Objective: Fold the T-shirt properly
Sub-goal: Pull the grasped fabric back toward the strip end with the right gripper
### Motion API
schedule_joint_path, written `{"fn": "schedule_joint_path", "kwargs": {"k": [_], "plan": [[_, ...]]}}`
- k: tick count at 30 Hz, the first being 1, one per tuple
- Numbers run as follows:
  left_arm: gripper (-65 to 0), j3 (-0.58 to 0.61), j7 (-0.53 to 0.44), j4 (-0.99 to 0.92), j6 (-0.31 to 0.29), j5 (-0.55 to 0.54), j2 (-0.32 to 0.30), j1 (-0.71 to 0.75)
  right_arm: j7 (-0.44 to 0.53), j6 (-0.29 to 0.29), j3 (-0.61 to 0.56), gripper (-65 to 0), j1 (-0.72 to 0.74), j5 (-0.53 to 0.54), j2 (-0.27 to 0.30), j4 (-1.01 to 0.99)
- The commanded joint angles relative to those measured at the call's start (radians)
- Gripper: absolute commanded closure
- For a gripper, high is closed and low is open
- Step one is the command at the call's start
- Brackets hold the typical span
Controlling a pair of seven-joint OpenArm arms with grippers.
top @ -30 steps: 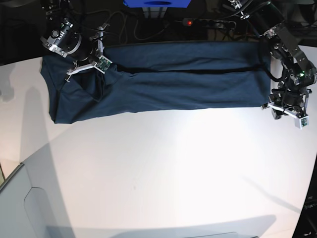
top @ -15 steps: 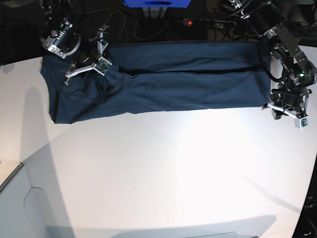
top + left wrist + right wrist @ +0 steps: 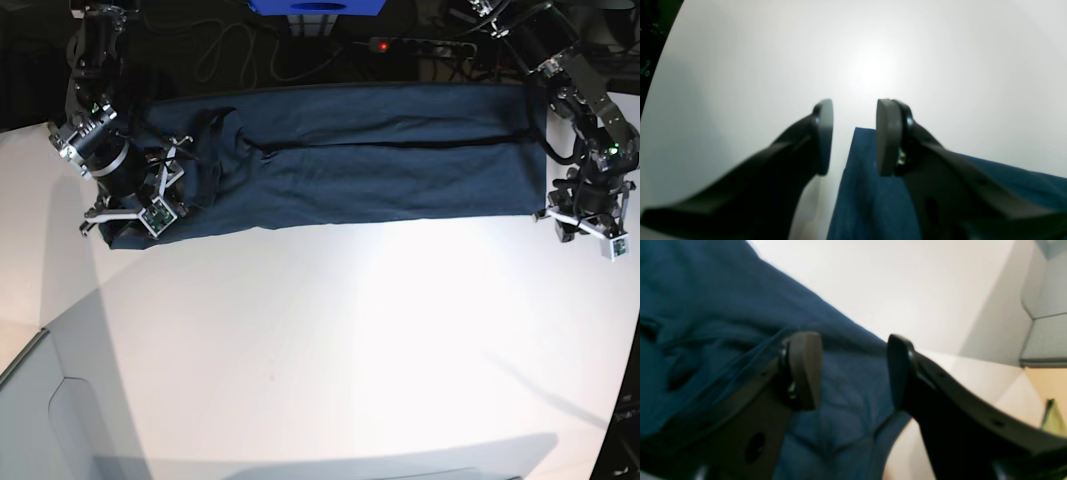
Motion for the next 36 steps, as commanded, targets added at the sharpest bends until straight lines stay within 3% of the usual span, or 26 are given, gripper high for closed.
{"fn": "schedule_joint_path", "kwargs": {"k": [1, 10, 20, 36], "plan": [[-20.8, -0.003, -0.023, 0.015, 0.001, -0.005, -0.016, 0.001, 0.014, 0.016, 0.004, -29.8, 0.021, 0.004, 0.009, -0.013], [-20.8, -0.003, -0.026, 0.015, 0.001, -0.005, -0.016, 0.007, 0.014, 0.016, -0.005, -29.7, 0.092, 0.003, 0.009, -0.258], [-20.8, -0.003, -0.026, 0.015, 0.001, -0.003, -0.014, 0.005, 0.014, 0.016, -0.155, -29.7, 0.051, 0.003, 0.05, -0.203], [-20.8, -0.002, -0.026, 0.014, 0.001, -0.005, -0.011, -0.001, 0.022, 0.016, -0.195, -29.5, -0.071, 0.004, 0.279, -0.116]]}}
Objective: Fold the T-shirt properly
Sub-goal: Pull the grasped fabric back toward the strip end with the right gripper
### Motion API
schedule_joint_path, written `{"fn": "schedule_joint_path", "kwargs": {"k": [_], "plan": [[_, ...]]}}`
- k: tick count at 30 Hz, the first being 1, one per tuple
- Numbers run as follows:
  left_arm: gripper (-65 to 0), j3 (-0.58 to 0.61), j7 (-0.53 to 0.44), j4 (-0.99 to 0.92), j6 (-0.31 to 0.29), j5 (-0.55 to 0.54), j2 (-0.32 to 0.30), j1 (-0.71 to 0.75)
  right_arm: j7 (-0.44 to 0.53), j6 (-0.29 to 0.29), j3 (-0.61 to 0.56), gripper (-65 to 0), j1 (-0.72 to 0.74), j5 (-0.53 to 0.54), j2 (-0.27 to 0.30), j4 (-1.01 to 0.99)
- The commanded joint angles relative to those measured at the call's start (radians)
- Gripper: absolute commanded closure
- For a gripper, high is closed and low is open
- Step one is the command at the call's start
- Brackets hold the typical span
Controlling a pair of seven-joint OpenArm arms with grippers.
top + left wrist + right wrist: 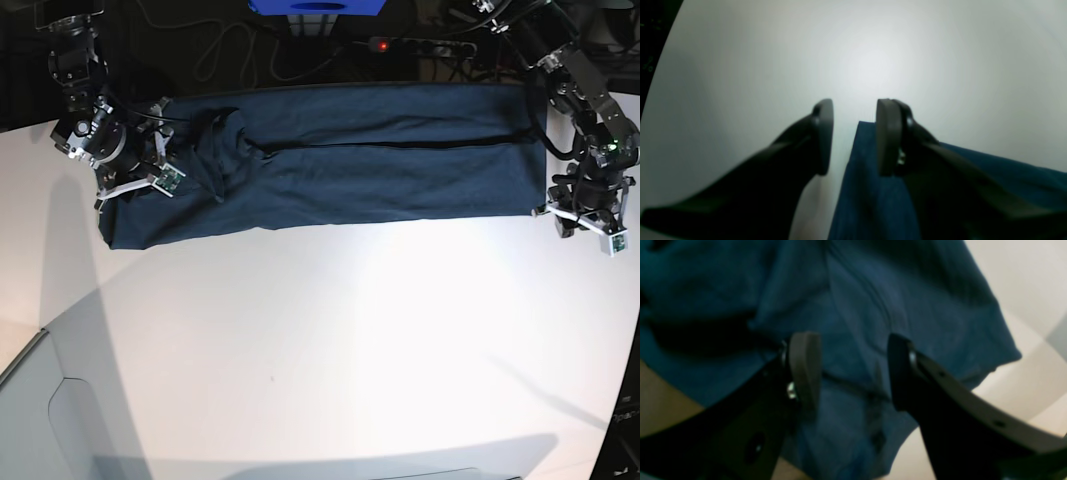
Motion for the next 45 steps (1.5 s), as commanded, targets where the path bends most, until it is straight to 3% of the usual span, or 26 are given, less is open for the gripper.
{"fn": "schedule_joint_path", "kwargs": {"k": [1, 5, 12, 18, 24, 26, 28, 30, 32, 35, 45], "plan": [[-20.8, -0.001, -0.019, 0.014, 0.002, -0.008, -0.013, -0.014, 0.017, 0.016, 0.013, -29.6, 0.006, 0.005, 0.013, 0.027], [-20.8, 0.001, -0.019, 0.014, 0.002, -0.008, -0.009, -0.014, 0.011, 0.016, 0.015, -29.6, 0.008, 0.009, 0.005, 0.083], [-20.8, -0.001, -0.019, 0.014, 0.002, -0.009, -0.009, -0.009, 0.009, 0.016, 0.011, -29.6, 0.048, 0.002, -0.142, 0.149], [-20.8, -0.004, -0.019, 0.014, 0.002, -0.009, -0.009, -0.006, 0.009, 0.016, 0.01, -29.4, 0.111, 0.002, -0.226, 0.037], [-20.8, -0.004, -0.019, 0.014, 0.002, -0.009, -0.009, 0.007, 0.009, 0.016, 0.002, -29.1, 0.132, 0.002, -0.24, -0.052], [-20.8, -0.004, -0.019, 0.014, 0.002, -0.009, -0.009, 0.007, 0.009, 0.016, 0.002, -26.0, 0.132, 0.002, -0.24, -0.058], [-20.8, -0.004, -0.019, 0.014, 0.002, -0.009, -0.009, 0.007, 0.009, 0.016, 0.002, -15.7, 0.132, 0.002, -0.24, -0.059], [-20.8, -0.004, -0.019, 0.014, 0.002, -0.009, -0.009, 0.007, 0.009, 0.016, 0.002, 0.0, 0.129, 0.002, -0.24, -0.059], [-20.8, -0.004, -0.019, 0.014, 0.002, -0.009, -0.009, 0.006, 0.009, 0.016, 0.002, -2.4, 0.125, 0.002, -0.234, -0.053], [-20.8, -0.004, -0.019, 0.014, 0.002, -0.009, -0.009, 0.004, 0.009, 0.016, 0.007, 0.0, 0.115, 0.002, -0.219, -0.035], [-20.8, -0.004, -0.02, 0.014, 0.002, -0.009, -0.009, 0.001, 0.018, 0.016, 0.127, -0.2, -0.075, 0.002, -0.199, 0.189]]}}
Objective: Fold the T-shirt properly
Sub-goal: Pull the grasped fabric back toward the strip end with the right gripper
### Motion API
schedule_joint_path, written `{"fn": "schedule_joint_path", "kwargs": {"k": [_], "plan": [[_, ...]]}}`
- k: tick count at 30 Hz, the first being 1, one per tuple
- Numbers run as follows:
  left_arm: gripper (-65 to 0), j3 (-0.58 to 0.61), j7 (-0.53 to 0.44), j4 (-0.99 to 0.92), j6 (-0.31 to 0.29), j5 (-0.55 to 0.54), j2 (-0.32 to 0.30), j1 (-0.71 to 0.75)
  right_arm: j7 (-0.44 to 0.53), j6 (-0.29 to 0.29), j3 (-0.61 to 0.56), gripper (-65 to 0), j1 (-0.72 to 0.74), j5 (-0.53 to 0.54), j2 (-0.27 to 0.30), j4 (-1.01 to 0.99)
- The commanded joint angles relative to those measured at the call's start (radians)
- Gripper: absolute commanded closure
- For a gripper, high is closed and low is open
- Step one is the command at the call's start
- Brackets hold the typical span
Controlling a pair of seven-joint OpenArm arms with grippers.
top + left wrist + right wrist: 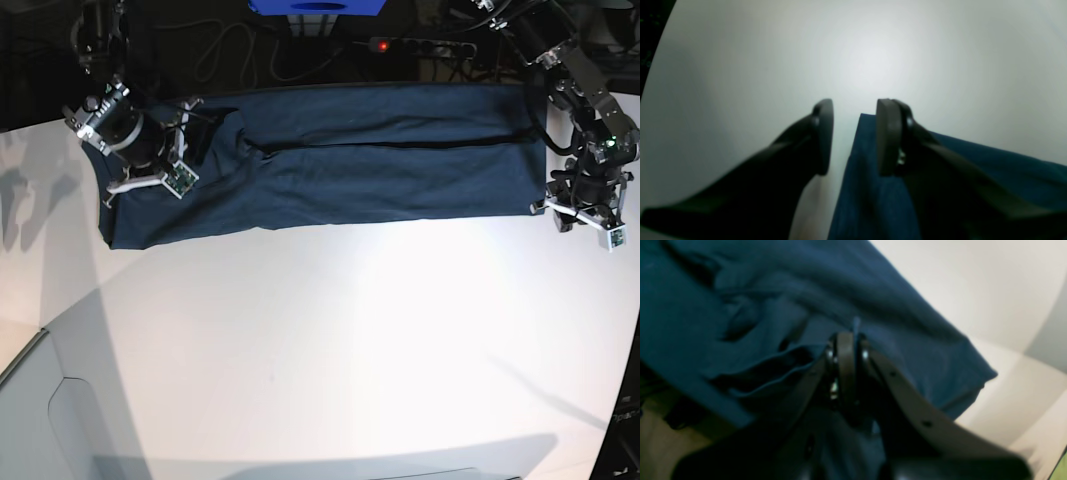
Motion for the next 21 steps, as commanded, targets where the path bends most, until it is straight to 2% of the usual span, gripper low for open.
{"fn": "schedule_joint_path", "kwargs": {"k": [1, 6, 10, 12, 14, 19, 21], "plan": [[-20.8, -0.003, -0.021, 0.014, 0.001, -0.009, -0.014, -0.017, 0.011, 0.016, 0.024, -0.2, -0.019, 0.003, 0.01, 0.029], [-20.8, -0.002, -0.021, 0.014, 0.001, -0.009, -0.014, -0.017, 0.011, 0.016, 0.085, -0.2, -0.071, 0.004, 0.011, 0.044], [-20.8, 0.001, -0.021, 0.014, 0.001, -0.009, -0.014, -0.018, 0.01, 0.016, 0.085, -0.7, -0.092, 0.003, 0.048, 0.043], [-20.8, 0.0, -0.021, 0.014, 0.001, -0.009, -0.014, -0.018, 0.004, 0.016, 0.085, -3.0, -0.092, 0.003, 0.062, 0.041], [-20.8, 0.001, -0.021, 0.014, 0.001, -0.009, -0.014, -0.018, 0.002, 0.016, 0.091, -9.8, -0.092, 0.003, 0.062, 0.041], [-20.8, 0.0, -0.021, 0.014, 0.001, -0.009, -0.014, -0.018, 0.007, 0.016, 0.09, -36.8, -0.114, 0.003, 0.084, 0.046], [-20.9, -0.002, -0.021, 0.014, 0.001, -0.009, -0.014, -0.017, 0.013, 0.016, 0.102, -43.9, -0.115, 0.004, 0.082, 0.052]]}}
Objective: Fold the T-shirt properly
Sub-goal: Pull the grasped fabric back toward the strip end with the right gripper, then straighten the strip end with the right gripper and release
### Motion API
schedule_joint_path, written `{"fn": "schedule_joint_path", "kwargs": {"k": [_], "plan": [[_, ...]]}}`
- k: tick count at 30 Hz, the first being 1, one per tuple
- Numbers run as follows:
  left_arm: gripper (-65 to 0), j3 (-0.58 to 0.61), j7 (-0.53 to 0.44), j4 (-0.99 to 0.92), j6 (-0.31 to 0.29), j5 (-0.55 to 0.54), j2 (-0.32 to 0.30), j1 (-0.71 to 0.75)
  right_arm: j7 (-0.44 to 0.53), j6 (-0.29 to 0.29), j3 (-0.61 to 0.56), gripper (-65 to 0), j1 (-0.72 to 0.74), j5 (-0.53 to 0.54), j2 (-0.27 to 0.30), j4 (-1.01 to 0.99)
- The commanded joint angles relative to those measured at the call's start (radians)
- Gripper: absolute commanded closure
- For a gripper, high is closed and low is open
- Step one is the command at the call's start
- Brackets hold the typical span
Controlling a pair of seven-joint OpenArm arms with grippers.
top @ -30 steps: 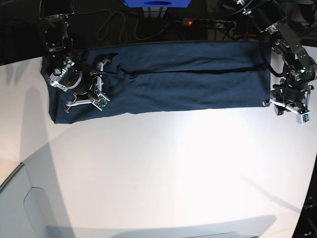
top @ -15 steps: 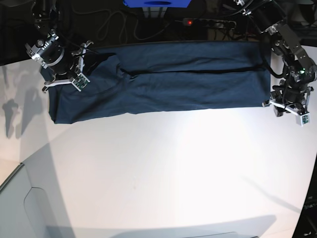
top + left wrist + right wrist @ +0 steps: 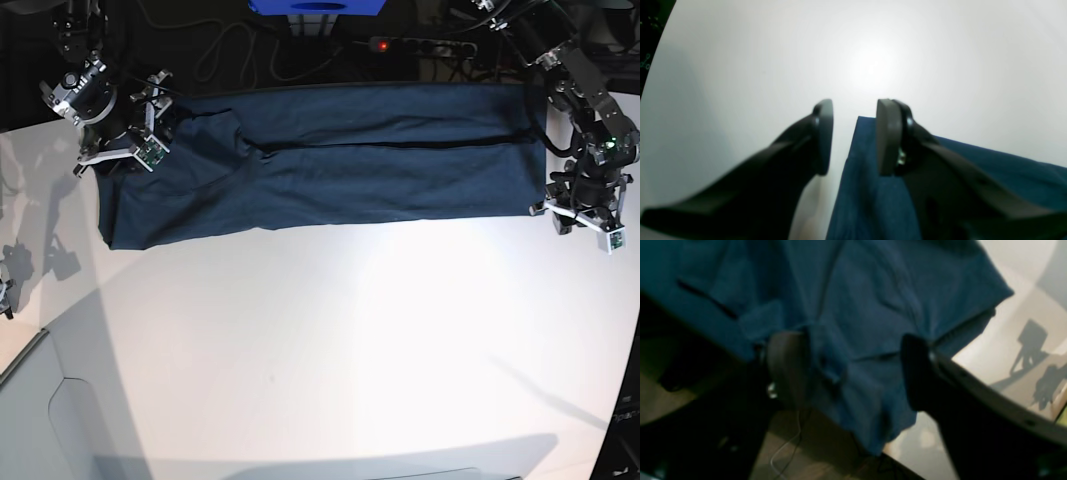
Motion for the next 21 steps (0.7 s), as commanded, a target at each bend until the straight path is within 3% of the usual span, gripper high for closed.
{"fn": "schedule_joint_path", "kwargs": {"k": [1, 6, 11, 15, 21], "plan": [[-20.9, -0.004, -0.02, 0.014, 0.002, -0.005, -0.014, -0.013, 0.023, 0.016, 0.029, -45.3, 0.007, 0.01, 0.008, 0.037], [-20.9, -0.007, -0.011, 0.03, 0.0, -0.007, -0.014, -0.005, 0.021, 0.016, 0.116, -39.4, 0.039, 0.012, -0.039, 0.104], [-20.8, -0.008, -0.011, 0.096, 0.0, -0.007, -0.014, 0.029, 0.015, 0.016, 0.204, -29.8, 0.122, 0.008, -0.134, 0.115], [-20.8, -0.017, -0.011, 0.112, 0.0, -0.007, -0.014, 0.041, 0.016, 0.016, 0.271, -26.3, 0.156, 0.008, -0.193, 0.114], [-20.8, -0.056, -0.011, 0.109, 0.0, -0.007, -0.013, 0.041, 0.021, 0.016, 0.27, -26.0, 0.16, 0.012, -0.199, 0.111]]}}
